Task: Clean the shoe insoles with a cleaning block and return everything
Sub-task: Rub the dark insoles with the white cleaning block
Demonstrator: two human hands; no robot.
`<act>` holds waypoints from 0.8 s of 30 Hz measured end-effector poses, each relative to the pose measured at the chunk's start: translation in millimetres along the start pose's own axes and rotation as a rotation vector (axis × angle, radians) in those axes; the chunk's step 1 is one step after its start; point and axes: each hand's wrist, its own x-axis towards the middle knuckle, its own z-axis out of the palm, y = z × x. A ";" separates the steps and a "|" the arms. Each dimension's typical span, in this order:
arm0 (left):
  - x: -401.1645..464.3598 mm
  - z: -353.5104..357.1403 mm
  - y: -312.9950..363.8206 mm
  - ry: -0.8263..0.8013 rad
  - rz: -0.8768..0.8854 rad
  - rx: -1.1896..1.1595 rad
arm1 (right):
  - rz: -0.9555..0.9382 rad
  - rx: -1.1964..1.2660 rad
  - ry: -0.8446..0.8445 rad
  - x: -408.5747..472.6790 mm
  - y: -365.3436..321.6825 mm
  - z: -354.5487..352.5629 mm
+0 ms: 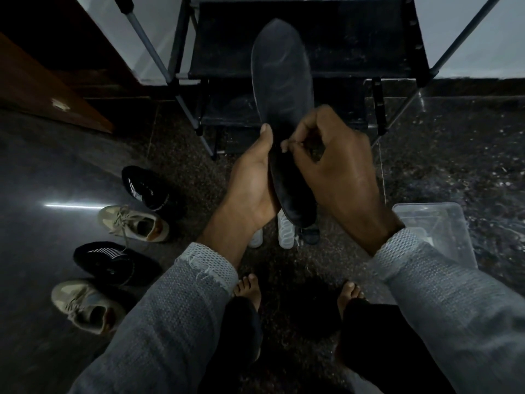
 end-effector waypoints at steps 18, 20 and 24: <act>4.0 -7.0 2.9 0.058 0.013 -0.010 | -0.183 -0.012 -0.285 -3.6 -5.3 -3.3; 3.8 -5.4 1.1 0.052 0.013 0.004 | -0.162 -0.031 -0.195 -3.1 -4.0 -0.6; 3.8 -4.8 0.2 0.050 0.001 0.016 | -0.120 -0.016 -0.160 -1.0 -3.1 -1.0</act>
